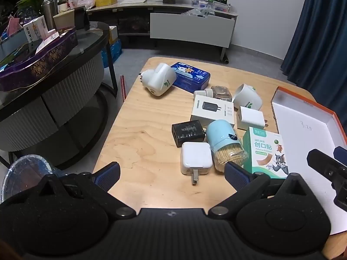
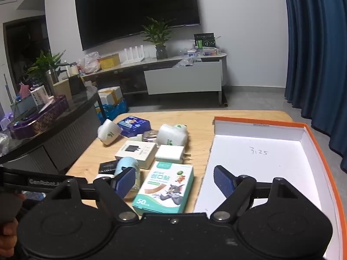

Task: Organize rigid objects
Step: 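Move both tools toward the white charger and bandage box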

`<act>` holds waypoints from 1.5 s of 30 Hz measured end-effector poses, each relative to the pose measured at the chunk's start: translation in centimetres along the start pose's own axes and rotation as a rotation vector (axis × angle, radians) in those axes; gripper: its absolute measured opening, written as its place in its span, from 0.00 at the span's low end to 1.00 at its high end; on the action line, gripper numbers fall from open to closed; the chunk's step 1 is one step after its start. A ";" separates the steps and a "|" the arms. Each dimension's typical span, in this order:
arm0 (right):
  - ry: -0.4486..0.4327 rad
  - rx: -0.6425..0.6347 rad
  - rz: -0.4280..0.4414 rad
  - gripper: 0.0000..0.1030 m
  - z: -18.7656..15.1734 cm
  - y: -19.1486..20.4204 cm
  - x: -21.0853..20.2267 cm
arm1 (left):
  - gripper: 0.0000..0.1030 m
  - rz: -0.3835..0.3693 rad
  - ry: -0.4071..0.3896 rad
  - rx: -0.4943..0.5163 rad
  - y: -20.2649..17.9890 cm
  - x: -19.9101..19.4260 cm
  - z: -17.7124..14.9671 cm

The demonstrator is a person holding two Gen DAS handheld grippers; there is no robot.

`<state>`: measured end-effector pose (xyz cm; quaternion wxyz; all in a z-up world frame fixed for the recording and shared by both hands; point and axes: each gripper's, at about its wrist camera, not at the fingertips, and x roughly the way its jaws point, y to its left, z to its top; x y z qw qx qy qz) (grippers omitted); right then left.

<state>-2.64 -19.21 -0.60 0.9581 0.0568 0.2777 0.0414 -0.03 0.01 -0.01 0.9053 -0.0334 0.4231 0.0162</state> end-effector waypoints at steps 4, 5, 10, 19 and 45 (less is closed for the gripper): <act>-0.020 -0.010 0.002 0.98 -0.3 0.8 -0.3 | 1.00 0.003 -0.005 -0.005 0.3 0.0 0.0; -0.009 -0.001 0.013 0.98 -0.1 0.6 -0.6 | 1.00 -0.002 -0.005 -0.005 0.2 -0.2 0.1; 0.007 -0.009 0.006 0.99 0.0 1.8 -0.1 | 1.00 -0.005 0.009 0.000 0.3 0.3 0.3; 0.053 0.002 -0.015 0.99 -0.6 1.9 1.0 | 1.00 -0.012 0.016 -0.011 1.2 1.0 -0.2; 0.100 0.051 -0.006 0.99 -1.2 0.6 2.0 | 1.00 -0.048 0.048 -0.024 0.8 5.5 0.0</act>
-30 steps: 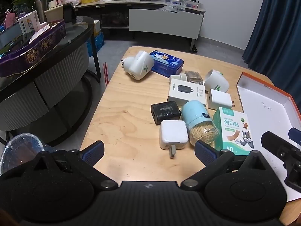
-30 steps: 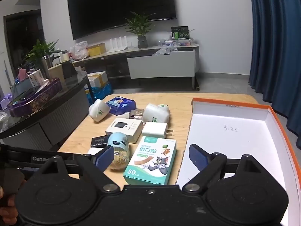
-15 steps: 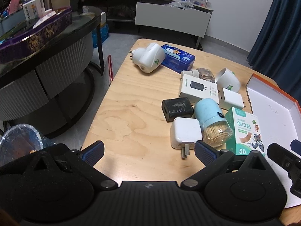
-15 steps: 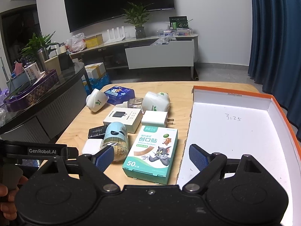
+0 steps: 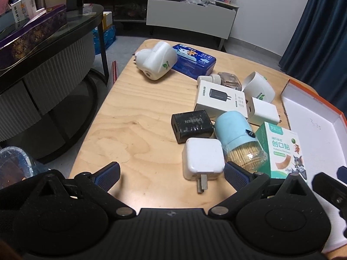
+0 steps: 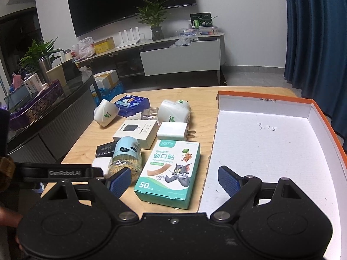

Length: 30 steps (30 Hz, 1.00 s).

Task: Organize rigid objects
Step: 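Move both tools toward the white charger and bandage box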

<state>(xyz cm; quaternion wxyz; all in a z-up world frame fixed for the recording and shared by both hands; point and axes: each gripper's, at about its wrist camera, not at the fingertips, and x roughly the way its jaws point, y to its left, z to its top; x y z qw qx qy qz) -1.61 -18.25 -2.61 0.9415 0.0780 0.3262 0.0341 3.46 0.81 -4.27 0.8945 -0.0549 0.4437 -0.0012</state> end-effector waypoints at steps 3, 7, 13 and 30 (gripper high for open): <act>0.004 0.006 -0.005 0.99 0.0 -0.3 0.1 | 1.00 -0.009 0.001 0.008 -0.4 0.8 0.1; 0.010 0.018 -0.013 0.99 0.0 -0.7 0.4 | 0.99 0.003 0.009 0.025 -1.0 1.8 0.1; 0.023 0.026 -0.016 0.99 -0.1 -0.7 0.8 | 0.94 0.014 -0.007 0.054 -1.6 1.7 -0.1; 0.081 0.046 -0.035 0.99 -0.7 0.1 3.1 | 0.86 0.032 -0.032 0.134 -2.2 1.4 -0.6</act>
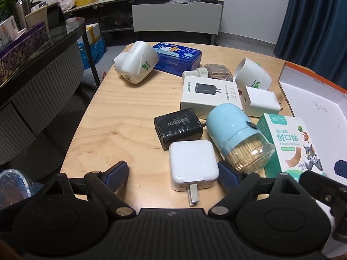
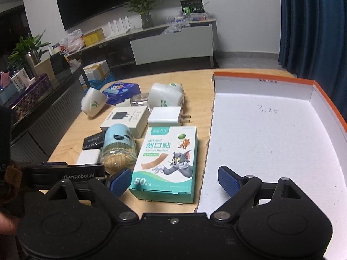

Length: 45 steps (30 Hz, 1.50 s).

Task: Organize rigid objects
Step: 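Grasp the white charger with the left tool while the right tool grasps the bandage box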

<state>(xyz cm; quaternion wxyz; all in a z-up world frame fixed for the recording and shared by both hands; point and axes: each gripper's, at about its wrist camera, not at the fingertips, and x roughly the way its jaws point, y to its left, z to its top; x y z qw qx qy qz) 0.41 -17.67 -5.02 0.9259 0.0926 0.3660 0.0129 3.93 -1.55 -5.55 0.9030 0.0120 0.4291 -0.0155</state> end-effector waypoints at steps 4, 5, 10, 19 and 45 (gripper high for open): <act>0.026 -0.004 -0.011 0.99 0.1 0.1 1.0 | 0.81 -0.006 -0.014 0.018 0.0 -0.2 -0.2; 0.030 -0.011 -0.010 0.99 0.2 0.2 1.2 | 0.79 -0.007 -0.018 0.023 0.0 -0.2 -0.2; 0.039 -0.053 -0.001 0.99 1.2 0.9 2.3 | 0.73 -0.019 -0.034 0.026 0.1 0.0 -0.1; 0.158 -0.068 -0.056 0.87 2.3 2.2 5.2 | 0.41 -0.038 -0.068 0.047 0.2 0.1 0.0; -0.046 -0.066 -0.041 0.81 1.9 -0.2 -4.7 | 0.41 -0.138 -0.173 -0.005 0.4 -6.0 -0.1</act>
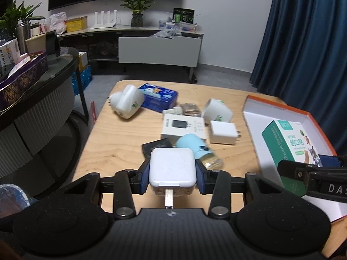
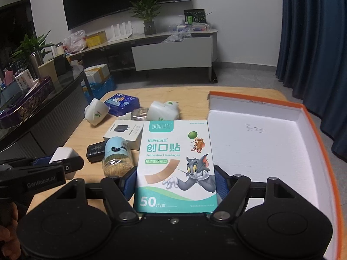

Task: Organize rigid objects
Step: 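Grasp the white charger with the left tool while the right tool grasps the bandage box, then carry the white charger and bandage box over the open white box with both tools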

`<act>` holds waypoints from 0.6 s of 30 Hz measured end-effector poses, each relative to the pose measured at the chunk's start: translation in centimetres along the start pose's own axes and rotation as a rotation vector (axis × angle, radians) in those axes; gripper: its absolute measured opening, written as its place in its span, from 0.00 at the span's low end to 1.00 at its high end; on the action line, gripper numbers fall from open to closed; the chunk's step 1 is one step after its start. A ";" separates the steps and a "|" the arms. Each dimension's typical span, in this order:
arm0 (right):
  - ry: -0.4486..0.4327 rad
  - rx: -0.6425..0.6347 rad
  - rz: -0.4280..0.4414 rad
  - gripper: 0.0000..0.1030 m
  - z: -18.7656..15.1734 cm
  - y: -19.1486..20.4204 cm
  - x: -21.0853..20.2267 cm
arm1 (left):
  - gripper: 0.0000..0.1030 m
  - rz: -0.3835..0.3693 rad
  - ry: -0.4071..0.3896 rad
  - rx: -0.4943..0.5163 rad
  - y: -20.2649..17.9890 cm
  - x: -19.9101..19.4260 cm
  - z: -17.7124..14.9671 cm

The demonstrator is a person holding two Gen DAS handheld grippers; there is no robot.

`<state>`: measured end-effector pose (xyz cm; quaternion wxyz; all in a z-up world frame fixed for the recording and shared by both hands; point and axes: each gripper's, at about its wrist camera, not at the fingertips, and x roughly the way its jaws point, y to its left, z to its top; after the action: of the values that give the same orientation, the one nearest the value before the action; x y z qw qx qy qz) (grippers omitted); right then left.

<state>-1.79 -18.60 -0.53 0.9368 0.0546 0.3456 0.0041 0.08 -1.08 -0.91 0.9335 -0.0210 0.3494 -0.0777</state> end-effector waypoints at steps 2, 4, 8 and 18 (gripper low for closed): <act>-0.010 -0.001 -0.012 0.81 -0.2 -0.4 -0.7 | 0.41 -0.012 -0.004 0.007 -0.6 -0.2 0.0; -0.016 0.005 -0.020 0.81 -0.3 -0.9 -1.1 | 0.41 -0.027 -0.008 0.016 -1.2 -0.4 0.1; -0.026 0.022 -0.042 0.81 -0.5 -2.1 -2.0 | 0.41 -0.054 -0.012 0.025 -2.4 -0.6 0.3; -0.051 0.066 -0.099 0.81 -1.2 -5.1 -3.5 | 0.41 -0.113 -0.017 0.075 -5.4 -0.4 0.6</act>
<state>-5.40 -23.67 0.25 0.9420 0.0685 0.3239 -0.0553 -0.54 -6.38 0.36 0.9308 -0.0064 0.3364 -0.1429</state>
